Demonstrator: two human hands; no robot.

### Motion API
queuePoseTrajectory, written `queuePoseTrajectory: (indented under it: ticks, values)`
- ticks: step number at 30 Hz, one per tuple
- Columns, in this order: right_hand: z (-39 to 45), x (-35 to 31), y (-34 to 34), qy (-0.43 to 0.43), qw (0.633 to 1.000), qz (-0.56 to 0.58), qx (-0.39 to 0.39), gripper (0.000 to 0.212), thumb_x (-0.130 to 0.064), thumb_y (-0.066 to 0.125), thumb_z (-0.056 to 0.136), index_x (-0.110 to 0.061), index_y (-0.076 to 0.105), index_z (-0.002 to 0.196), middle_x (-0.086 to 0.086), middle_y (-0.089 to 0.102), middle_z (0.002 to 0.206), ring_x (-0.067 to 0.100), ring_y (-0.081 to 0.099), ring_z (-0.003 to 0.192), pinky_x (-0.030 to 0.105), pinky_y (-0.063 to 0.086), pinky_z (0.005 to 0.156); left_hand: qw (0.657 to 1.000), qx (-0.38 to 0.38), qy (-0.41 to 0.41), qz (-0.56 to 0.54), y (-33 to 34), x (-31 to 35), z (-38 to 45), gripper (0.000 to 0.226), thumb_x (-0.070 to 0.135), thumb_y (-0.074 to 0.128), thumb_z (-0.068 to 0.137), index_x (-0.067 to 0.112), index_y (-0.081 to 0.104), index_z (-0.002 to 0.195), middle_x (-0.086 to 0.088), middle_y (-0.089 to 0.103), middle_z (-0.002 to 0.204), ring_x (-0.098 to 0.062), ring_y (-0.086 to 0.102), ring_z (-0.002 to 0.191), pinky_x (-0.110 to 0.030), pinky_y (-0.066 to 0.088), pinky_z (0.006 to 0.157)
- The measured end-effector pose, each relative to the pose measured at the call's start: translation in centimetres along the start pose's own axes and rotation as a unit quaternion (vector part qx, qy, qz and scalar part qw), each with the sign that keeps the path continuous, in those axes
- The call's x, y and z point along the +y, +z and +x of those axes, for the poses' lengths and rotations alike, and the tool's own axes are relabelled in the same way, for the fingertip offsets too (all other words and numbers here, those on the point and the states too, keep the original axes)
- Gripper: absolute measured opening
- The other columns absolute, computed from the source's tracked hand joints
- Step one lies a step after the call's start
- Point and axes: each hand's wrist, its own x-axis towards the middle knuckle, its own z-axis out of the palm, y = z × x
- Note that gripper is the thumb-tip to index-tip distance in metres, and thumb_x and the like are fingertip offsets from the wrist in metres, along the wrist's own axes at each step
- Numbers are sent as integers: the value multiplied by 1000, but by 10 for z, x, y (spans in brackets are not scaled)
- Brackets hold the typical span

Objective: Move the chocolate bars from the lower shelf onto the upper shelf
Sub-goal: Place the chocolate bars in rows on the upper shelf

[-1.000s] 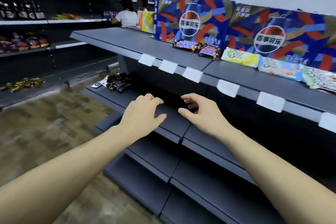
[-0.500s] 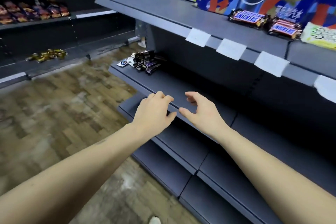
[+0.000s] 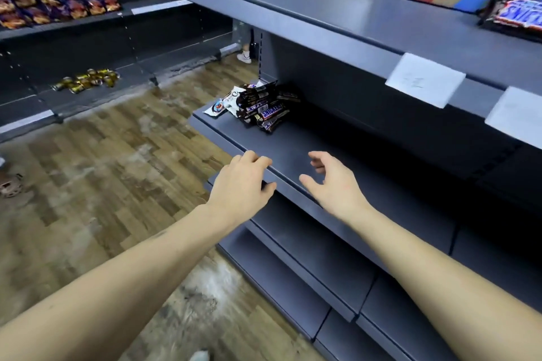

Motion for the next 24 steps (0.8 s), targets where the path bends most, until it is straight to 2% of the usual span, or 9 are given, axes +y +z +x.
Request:
queuePoseTrajectory:
  ticks: [5,10,12,14,18,24]
  values:
    - [46,2,41,33,999,-29,17,53,-35,62,90,-27,45,139,-4,54,133,17,49,125,37,43,104,1000,-13,16,-8,25,-42,46,49,38,54,93,20,45,138,-3,47,130,-25,44,119,-37,46,92]
    - [82,9,74,63,996,-25,60,57,-34,63,90,-25,42,142,-3,55,130,18,47,124,33,40,103,999,-26,36,-23,50,-74,90,44,35,55,92,17,48,131,-4,47,123,-27,44,116,-39,47,89]
    - [95,11,86,60,995,-42,71,59,-33,63,91,-25,40,144,-3,55,130,19,44,125,31,37,102,998,-29,37,-29,58,-84,107,47,34,56,91,15,46,133,-6,44,126,-28,44,117,-40,48,89]
    - [109,12,96,54,993,-58,88,61,-34,62,92,-26,37,147,-1,52,133,21,40,126,31,34,104,998,-28,35,-39,67,-93,122,56,33,60,90,12,39,137,-8,39,131,-29,44,119,-41,49,89]
    - [138,7,113,40,990,-96,91,59,-32,54,95,-36,32,149,2,43,144,25,34,132,42,27,110,996,9,28,-80,81,-103,147,83,34,66,85,7,20,147,-11,32,139,-30,46,119,-42,50,88]
    - [167,-3,127,19,980,-186,61,52,-27,40,99,-45,32,147,-2,30,155,24,25,140,48,16,116,997,35,56,-30,90,-105,161,88,43,58,88,12,6,152,-6,31,144,-26,42,119,-36,47,86]
